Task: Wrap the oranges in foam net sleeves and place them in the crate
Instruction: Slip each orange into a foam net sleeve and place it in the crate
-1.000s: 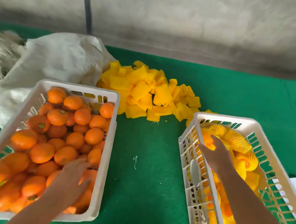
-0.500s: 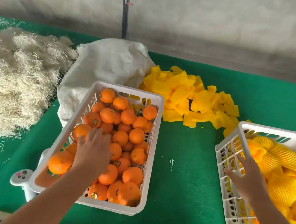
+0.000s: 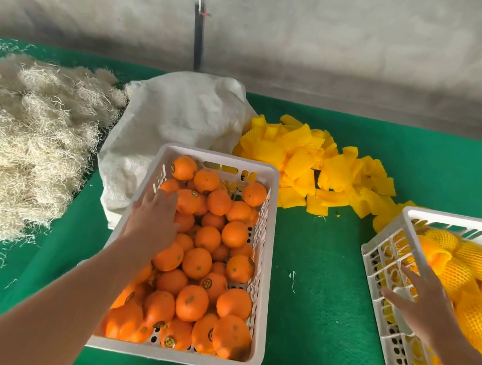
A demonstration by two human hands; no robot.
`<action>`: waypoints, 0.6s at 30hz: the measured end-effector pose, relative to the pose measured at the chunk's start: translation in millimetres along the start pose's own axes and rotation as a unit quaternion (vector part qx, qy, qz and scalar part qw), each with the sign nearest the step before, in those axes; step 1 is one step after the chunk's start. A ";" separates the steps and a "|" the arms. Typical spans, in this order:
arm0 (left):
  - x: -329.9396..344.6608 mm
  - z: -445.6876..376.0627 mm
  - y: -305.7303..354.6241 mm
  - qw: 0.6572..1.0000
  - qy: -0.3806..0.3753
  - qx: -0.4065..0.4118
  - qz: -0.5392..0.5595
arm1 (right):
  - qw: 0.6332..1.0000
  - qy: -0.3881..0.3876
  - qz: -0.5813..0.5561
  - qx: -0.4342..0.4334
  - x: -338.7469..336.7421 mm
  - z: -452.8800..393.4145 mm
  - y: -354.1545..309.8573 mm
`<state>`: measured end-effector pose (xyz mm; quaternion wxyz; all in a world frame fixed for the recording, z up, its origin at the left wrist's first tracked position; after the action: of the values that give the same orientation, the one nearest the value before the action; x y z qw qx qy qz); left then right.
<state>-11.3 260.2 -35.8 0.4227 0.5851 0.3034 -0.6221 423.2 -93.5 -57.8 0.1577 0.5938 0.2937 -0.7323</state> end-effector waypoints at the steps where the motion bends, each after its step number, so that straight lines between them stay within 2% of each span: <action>1: -1.0 -6.9 -0.1 1.000 -0.009 -0.003 -0.024 | 1.000 -0.002 0.000 0.003 -0.7 0.5 -0.8; 5: -3.8 -24.2 0.0 0.993 -0.039 -0.021 -0.113 | 1.000 -0.012 -0.006 -0.002 -3.0 2.8 -1.9; 11: 4.2 -37.8 -3.5 0.990 -0.030 -0.002 -0.139 | 0.999 -0.017 -0.023 0.016 -1.8 1.3 1.0; 14: 7.2 -40.4 -6.4 0.994 -0.019 0.000 -0.105 | 0.999 0.004 -0.030 0.040 -1.0 -0.8 1.4; 18: 6.5 -34.2 -12.3 1.000 0.005 -0.012 0.003 | 0.997 0.051 0.008 0.055 -2.6 -7.2 -6.9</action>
<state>-5.8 294.6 -48.1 0.4302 0.5840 0.3109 -0.6142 425.5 -84.0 -54.5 0.1156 0.6406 0.2562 -0.7146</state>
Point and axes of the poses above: each hand's wrist, its own z-axis away from the middle knuckle, its own x-axis out of the palm, y = z × x, the point moved 6 cm from there along -z, towards the middle knuckle, and after that the axes turned 8 degrees about z, right-handed, at the moved point
